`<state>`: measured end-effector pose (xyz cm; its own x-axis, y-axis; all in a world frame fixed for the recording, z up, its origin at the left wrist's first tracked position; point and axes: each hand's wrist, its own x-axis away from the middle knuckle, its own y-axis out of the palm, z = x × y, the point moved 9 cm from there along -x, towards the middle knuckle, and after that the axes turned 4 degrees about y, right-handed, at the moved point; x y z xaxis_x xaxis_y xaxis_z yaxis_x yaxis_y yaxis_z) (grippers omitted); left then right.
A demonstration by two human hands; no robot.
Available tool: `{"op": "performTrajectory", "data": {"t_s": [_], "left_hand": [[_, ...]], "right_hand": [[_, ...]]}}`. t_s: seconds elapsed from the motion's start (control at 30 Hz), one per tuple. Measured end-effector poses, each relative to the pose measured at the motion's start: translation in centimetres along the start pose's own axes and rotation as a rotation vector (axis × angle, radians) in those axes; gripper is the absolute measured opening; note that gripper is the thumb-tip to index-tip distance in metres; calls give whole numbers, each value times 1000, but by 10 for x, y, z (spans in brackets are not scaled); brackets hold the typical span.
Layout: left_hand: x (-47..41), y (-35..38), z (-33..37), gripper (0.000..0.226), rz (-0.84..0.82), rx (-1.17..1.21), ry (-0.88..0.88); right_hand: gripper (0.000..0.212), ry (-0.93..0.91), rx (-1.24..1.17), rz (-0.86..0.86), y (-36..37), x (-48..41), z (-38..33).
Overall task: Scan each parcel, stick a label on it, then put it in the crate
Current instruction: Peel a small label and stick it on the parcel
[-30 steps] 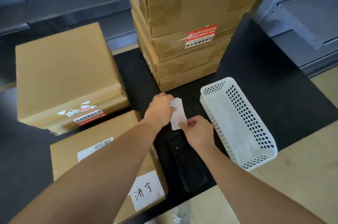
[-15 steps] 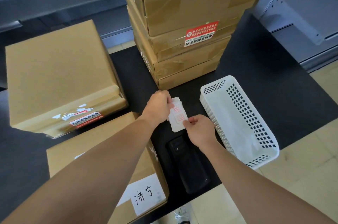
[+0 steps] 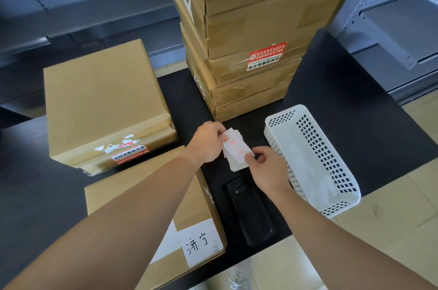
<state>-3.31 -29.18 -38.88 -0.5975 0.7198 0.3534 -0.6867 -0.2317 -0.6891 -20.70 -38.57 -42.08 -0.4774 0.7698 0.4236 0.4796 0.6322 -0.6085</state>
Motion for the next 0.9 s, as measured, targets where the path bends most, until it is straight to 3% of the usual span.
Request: {"op": "performTrajectory", "data": {"t_s": [0.3,0.4,0.57,0.73,0.9], "left_hand": [[96,-87,16,16,118,241,-100],[135,-123,22,15,210,387,-114],[204,-182,41,7,425,494,-10],[263,-229,62,35,558,400,174],[295,-254,77,23,535,172,164]], "right_hand": [[17,-61,-269,-209,-28,63,-82],[9,-80,-398,-271,-38,88,-118],[15,-183,-431,-321,-56,128,-177],[8,-348,-406,-362,-71,174,-228],[14,-506,-303,-452,-73,218,-265]]}}
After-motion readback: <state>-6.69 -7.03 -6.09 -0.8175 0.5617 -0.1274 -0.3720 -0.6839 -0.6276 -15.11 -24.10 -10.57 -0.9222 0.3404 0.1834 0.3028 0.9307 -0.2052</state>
